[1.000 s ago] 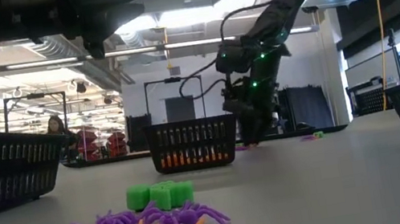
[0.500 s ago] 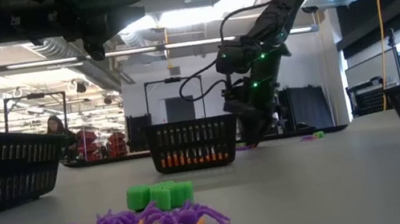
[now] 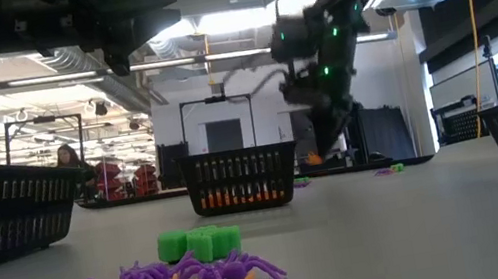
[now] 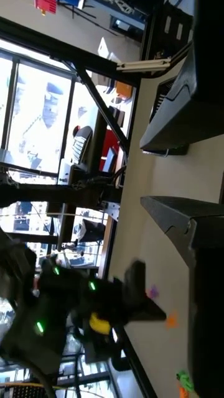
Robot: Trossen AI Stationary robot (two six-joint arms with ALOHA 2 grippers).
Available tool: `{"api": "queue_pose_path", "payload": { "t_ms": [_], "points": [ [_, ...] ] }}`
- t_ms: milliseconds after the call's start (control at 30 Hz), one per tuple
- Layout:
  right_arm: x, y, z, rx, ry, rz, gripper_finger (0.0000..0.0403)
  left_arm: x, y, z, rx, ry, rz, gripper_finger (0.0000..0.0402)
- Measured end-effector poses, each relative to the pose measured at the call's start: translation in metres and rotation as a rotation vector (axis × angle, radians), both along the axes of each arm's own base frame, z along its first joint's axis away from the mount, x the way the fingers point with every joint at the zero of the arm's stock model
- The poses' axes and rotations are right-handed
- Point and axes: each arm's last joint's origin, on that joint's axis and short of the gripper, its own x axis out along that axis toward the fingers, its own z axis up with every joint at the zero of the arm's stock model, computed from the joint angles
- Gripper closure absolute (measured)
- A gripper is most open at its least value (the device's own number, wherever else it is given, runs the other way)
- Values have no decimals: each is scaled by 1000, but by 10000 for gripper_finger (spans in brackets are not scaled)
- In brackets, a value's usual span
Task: Sort Halloween decoration
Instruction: Put the orange spider toy into the top black bin, then put the violet spider toy into the bottom left black bin
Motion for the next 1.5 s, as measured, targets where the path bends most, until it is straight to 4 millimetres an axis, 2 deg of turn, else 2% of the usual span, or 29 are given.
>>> {"api": "queue_pose_path", "payload": {
  "t_ms": [200,433,533,667,800,1000,1067,1167,1267,1400,1500],
  "points": [
    [13,56,25,-4,-93,145,398,0,2,0,0,-1,12,279],
    [36,132,34,15,-274,371,400,-8,4,6,28,43,30,279],
    [40,153,37,-5,-318,418,400,-16,4,15,5,39,37,279],
    [43,163,41,-9,-378,443,392,-22,3,22,-6,20,39,279],
    [43,161,41,-11,-376,439,358,-23,-1,21,-2,29,19,279],
    [44,151,41,-33,-369,444,267,-23,-1,21,0,34,19,279],
    [41,142,41,-67,-320,447,244,-23,-1,21,7,36,19,279],
    [38,120,45,-170,-240,378,227,-23,-1,21,8,37,20,279],
    [35,91,46,-220,-215,305,226,-23,-1,20,9,39,20,279],
    [27,48,42,-166,-211,223,235,-23,-1,20,9,39,21,279],
    [18,19,29,-120,-193,161,242,-23,-1,20,9,40,21,279]
  ]
}}
